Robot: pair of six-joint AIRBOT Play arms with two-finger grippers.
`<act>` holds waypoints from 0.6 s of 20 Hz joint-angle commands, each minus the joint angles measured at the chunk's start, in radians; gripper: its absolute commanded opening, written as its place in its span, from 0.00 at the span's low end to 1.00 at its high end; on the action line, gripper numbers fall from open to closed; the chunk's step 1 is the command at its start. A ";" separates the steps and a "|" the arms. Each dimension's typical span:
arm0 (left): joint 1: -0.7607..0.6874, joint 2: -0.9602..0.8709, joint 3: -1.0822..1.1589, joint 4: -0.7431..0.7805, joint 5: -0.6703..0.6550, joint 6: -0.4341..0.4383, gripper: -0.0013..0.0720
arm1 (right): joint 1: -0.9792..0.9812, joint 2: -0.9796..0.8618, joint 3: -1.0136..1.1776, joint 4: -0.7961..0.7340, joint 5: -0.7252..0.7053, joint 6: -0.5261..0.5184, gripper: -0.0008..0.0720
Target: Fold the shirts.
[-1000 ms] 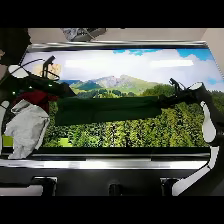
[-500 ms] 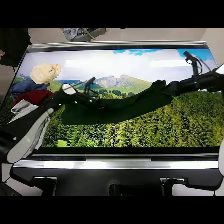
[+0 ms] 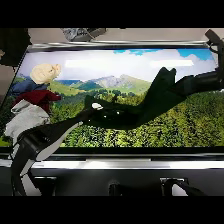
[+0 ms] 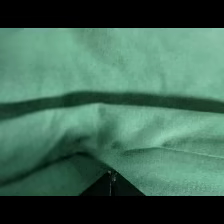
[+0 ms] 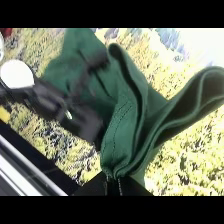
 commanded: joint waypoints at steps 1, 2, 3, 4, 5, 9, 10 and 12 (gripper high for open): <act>-0.010 -0.026 0.022 -0.122 0.027 0.075 0.05 | 0.006 0.030 0.000 0.008 -0.043 0.010 0.08; 0.028 0.003 0.022 -0.060 0.027 0.066 0.05 | 0.024 0.024 0.000 0.006 -0.061 0.008 0.08; 0.071 0.042 0.019 0.033 0.028 0.032 0.05 | 0.059 0.014 0.000 0.006 -0.080 0.007 0.08; 0.126 0.098 0.013 0.145 0.026 -0.008 0.05 | 0.105 -0.005 0.000 0.007 -0.107 0.006 0.08; 0.181 0.156 0.003 0.238 0.020 -0.038 0.05 | 0.158 -0.027 0.000 0.008 -0.142 0.006 0.08; 0.440 0.417 -0.042 0.501 -0.063 -0.074 0.05 | 0.423 -0.165 0.000 0.043 -0.367 0.007 0.08; 0.505 0.481 -0.056 0.554 -0.081 -0.084 0.05 | 0.484 -0.214 0.000 0.074 -0.424 0.006 0.08; 0.619 0.591 -0.084 0.615 -0.122 -0.085 0.05 | 0.584 -0.319 0.000 0.148 -0.505 0.002 0.08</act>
